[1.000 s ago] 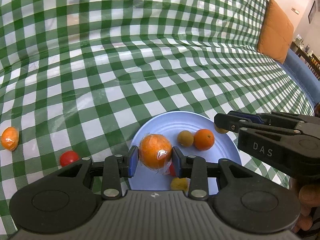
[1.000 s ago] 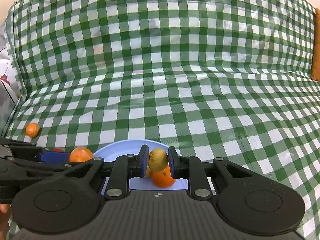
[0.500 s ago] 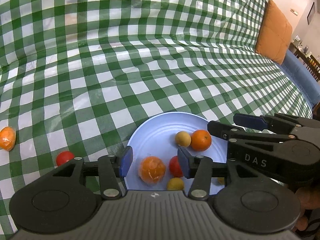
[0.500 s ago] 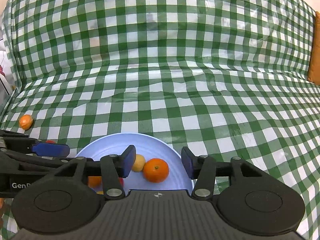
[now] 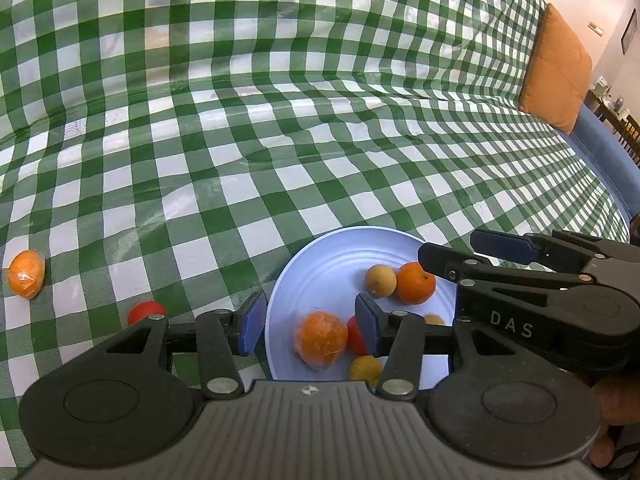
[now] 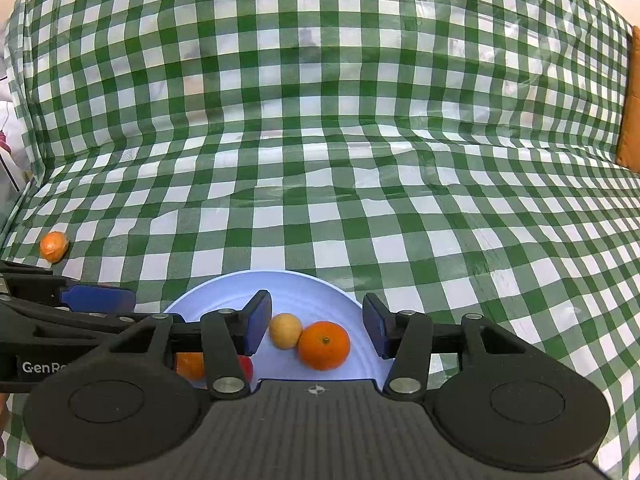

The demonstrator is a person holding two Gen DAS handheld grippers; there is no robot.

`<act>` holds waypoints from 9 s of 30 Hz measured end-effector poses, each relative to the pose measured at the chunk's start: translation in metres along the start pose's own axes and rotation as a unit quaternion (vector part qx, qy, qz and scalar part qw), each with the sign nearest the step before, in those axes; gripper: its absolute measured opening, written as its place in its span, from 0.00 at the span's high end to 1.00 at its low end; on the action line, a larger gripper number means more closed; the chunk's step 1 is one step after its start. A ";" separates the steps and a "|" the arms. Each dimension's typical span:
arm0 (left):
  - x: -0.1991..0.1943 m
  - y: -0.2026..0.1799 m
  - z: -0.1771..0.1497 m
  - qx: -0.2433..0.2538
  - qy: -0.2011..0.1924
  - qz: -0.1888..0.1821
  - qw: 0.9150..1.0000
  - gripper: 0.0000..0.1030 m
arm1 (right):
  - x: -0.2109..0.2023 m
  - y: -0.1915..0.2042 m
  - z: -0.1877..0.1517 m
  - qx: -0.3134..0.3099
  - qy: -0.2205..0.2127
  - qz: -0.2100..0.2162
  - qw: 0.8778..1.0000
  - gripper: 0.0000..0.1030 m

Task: Organize fruits
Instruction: 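Move both open tools from the plate back to the fruit pile, then grasp another orange with the left tool while the right grasps a yellow fruit, then hold the orange and yellow fruit above the pile with both tools, then carry the orange and yellow fruit over the blue plate with both tools, then open the left tool to drop the orange while the right drops the yellow fruit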

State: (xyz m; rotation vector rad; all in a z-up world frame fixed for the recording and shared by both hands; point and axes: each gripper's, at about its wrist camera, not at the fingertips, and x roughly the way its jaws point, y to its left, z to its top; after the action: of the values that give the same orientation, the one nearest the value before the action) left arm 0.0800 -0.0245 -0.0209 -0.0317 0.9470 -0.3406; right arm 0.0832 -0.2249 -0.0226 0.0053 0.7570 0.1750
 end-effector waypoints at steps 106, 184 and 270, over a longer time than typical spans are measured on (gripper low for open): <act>-0.030 0.161 -0.036 -0.222 0.055 0.081 0.970 0.65 | 0.053 0.170 -0.009 -0.142 0.080 0.223 0.961 0.74; -0.035 0.127 -0.009 -0.121 0.016 0.152 0.981 0.62 | 0.008 0.119 0.002 -0.126 0.035 0.144 0.981 0.75; -0.023 0.001 -0.001 -0.010 -0.062 0.041 0.997 0.37 | -0.010 -0.008 0.011 0.040 0.001 0.020 0.999 0.50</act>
State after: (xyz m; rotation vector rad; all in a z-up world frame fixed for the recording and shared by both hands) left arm 0.0670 -0.0167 -0.0037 -0.0327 0.8255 -0.2504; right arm 0.0851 -0.2341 -0.0085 0.0961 0.7667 0.1817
